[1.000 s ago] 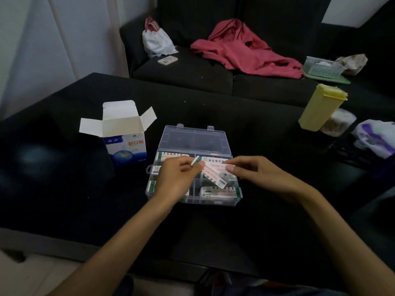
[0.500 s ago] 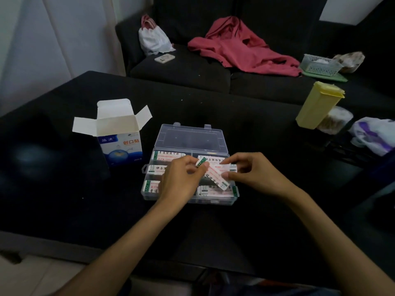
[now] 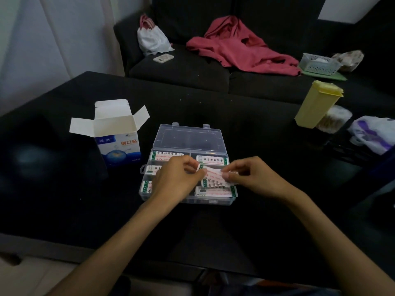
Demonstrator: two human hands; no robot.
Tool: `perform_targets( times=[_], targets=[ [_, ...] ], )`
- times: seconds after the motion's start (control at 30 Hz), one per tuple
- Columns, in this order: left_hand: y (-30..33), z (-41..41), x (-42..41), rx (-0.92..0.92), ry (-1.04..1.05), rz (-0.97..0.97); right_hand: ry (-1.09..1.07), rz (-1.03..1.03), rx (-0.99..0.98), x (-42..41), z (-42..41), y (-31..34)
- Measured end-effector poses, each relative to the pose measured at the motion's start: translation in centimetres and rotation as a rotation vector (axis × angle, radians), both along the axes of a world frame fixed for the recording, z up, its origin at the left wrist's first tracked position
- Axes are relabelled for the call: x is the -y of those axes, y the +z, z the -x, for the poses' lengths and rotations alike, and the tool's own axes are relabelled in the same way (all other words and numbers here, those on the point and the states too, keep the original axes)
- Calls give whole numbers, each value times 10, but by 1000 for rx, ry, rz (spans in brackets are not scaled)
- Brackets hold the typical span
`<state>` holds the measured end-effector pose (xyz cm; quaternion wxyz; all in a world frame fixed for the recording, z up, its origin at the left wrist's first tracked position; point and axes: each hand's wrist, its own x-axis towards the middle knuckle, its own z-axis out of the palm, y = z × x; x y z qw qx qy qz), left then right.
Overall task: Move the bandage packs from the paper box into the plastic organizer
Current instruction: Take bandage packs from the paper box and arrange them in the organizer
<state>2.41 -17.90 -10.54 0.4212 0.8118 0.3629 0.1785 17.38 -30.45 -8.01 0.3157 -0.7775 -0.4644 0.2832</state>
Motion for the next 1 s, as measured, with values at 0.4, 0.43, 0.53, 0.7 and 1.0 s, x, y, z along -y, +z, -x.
perform_targets(
  times=[0.4,0.43,0.53,0.7,1.0],
  targets=[
    [8,13,2,-290,-131,-356,114,199,347,3,4,8],
    [8,14,2,-294,-139,-364,78,211,337,4,3,12],
    [7,14,2,-290,-149,-397,-141,279,227,7,-1,21],
    [8,15,4,-285,-153,-441,-203,575,98,10,0,23],
    [9,13,10,-356,-261,-632,-101,582,183,0,13,13]
  ],
)
